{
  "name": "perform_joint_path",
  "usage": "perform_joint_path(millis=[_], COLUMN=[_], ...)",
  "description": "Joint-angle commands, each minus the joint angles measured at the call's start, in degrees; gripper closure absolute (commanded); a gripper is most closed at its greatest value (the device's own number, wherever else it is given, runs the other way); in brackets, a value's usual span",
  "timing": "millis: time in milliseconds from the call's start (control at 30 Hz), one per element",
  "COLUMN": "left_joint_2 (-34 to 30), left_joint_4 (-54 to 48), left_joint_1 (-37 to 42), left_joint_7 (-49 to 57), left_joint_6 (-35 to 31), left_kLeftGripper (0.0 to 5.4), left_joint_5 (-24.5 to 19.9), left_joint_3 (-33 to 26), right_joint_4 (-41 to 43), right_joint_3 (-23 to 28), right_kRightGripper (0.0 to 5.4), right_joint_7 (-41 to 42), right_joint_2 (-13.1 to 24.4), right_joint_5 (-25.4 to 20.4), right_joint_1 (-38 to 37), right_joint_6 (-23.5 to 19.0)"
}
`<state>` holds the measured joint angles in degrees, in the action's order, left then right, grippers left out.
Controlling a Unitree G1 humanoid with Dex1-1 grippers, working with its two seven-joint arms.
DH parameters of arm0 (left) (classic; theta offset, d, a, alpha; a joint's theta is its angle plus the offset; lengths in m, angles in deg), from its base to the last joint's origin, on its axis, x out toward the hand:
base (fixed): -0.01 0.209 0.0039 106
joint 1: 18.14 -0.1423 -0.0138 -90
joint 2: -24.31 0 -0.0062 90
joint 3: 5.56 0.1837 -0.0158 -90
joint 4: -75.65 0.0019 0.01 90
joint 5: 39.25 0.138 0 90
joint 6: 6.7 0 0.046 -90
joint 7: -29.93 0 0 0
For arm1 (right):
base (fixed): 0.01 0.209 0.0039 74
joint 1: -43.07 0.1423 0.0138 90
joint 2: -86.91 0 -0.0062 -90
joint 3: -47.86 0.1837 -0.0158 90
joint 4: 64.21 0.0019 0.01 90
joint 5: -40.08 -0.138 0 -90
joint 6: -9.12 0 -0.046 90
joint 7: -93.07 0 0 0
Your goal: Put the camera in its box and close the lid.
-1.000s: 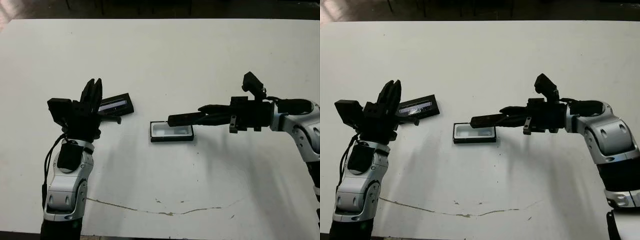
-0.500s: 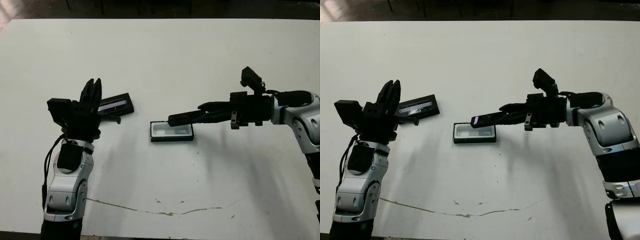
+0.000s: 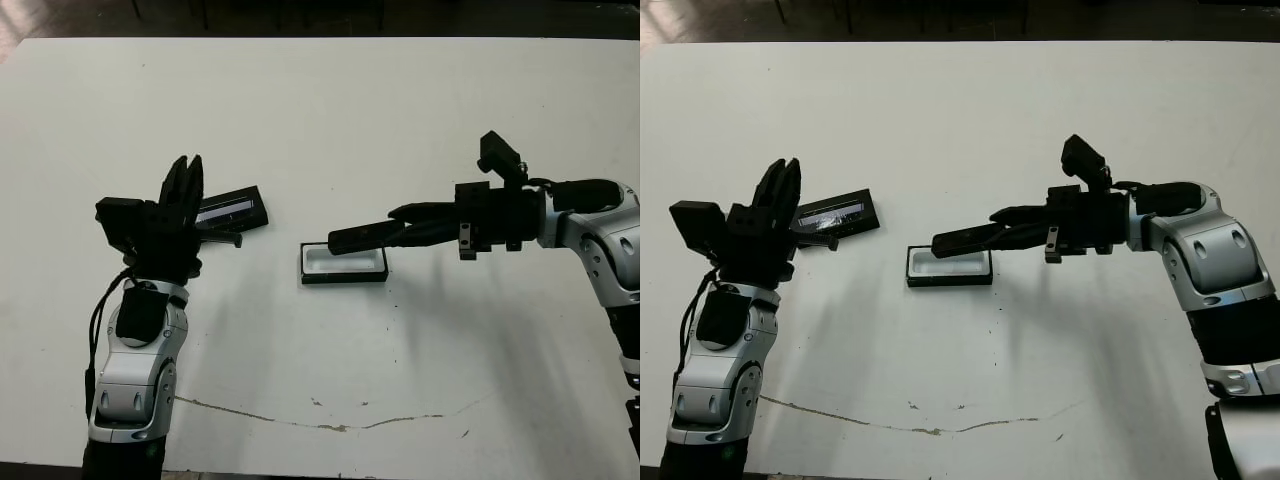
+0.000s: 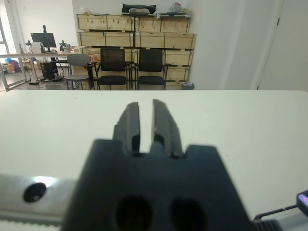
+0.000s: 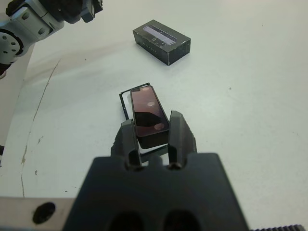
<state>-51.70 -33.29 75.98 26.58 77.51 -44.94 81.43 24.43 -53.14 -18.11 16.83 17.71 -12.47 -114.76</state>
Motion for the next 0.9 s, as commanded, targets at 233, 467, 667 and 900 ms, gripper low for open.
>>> perform_joint_path(millis=[233,467,667,900], left_joint_2=[-0.1,0.1,0.0,0.2], left_joint_4=[0.9,0.4,0.4,0.3], left_joint_1=[-1.3,-1.5,-1.6,-1.6], left_joint_7=[0.4,0.7,0.7,0.8], left_joint_6=[-0.5,-0.9,-0.5,-1.0], left_kLeftGripper=[5.4,5.4,5.4,5.4], left_joint_5=[0.4,0.3,0.2,0.0], left_joint_3=[0.0,-0.1,-0.1,0.0], right_joint_4=[-1.7,-2.8,-3.2,-2.2], right_joint_3=[-2.4,-4.3,-5.3,-5.8], right_kRightGripper=[5.4,5.4,5.4,5.4], right_joint_7=[0.4,0.4,0.6,0.5], right_joint_2=[-0.2,-0.8,-1.2,-1.1], right_joint_5=[3.1,5.7,6.8,8.0], right_joint_1=[0.4,0.3,0.2,0.0], right_joint_6=[1.4,4.5,5.0,4.9])
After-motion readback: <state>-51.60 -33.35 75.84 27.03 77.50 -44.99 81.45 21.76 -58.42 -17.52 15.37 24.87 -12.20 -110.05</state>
